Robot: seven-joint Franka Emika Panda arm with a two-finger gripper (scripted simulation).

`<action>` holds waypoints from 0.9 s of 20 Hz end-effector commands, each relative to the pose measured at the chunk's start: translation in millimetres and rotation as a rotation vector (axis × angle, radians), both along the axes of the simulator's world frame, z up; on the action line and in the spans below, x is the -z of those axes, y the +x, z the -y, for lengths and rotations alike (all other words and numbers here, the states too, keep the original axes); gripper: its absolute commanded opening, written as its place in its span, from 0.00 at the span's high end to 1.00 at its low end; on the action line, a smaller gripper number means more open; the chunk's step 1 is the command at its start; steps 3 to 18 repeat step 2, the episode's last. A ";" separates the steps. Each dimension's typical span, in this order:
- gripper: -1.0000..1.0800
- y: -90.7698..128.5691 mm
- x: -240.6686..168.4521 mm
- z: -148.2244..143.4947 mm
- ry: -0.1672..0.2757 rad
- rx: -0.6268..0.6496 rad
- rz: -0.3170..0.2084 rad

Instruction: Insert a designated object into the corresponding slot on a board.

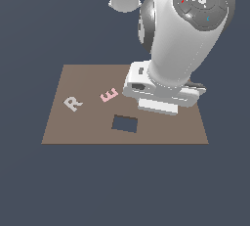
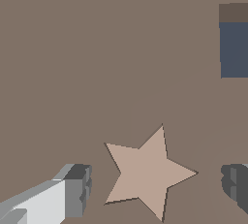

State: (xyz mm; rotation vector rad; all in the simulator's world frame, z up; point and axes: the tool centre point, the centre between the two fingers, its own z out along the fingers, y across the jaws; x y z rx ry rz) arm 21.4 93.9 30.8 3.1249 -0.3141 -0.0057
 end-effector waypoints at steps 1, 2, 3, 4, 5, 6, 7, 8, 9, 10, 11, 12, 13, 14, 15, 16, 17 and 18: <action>0.04 0.1 0.0 0.0 0.000 0.000 0.000; 0.04 0.1 0.0 0.0 0.000 0.000 0.000; 0.04 0.1 0.0 0.0 0.000 0.000 0.000; 0.04 0.1 0.0 0.0 0.000 0.000 0.000; 0.04 0.1 0.0 0.0 0.000 0.000 0.000; 0.04 0.1 0.0 0.0 0.000 0.000 0.000; 0.04 0.1 0.0 0.0 0.000 0.000 0.000; 0.04 0.1 0.0 0.0 0.000 0.000 0.000; 0.04 0.1 0.0 0.0 0.000 0.000 0.000; 0.04 0.1 0.0 0.0 0.000 0.000 0.000; 0.04 0.1 0.0 0.0 0.000 0.000 0.000; 0.04 0.1 0.0 0.0 0.000 0.000 0.000; 0.04 0.1 0.0 0.0 0.000 0.000 0.000; 0.04 0.1 0.0 0.0 0.000 0.000 0.000; 0.04 0.1 0.0 0.0 0.000 0.000 0.000; 0.04 0.1 0.0 0.0 0.000 0.000 0.000; 0.04 0.1 0.0 0.0 0.000 0.000 0.000; 0.04 0.1 0.0 0.0 0.000 0.000 0.000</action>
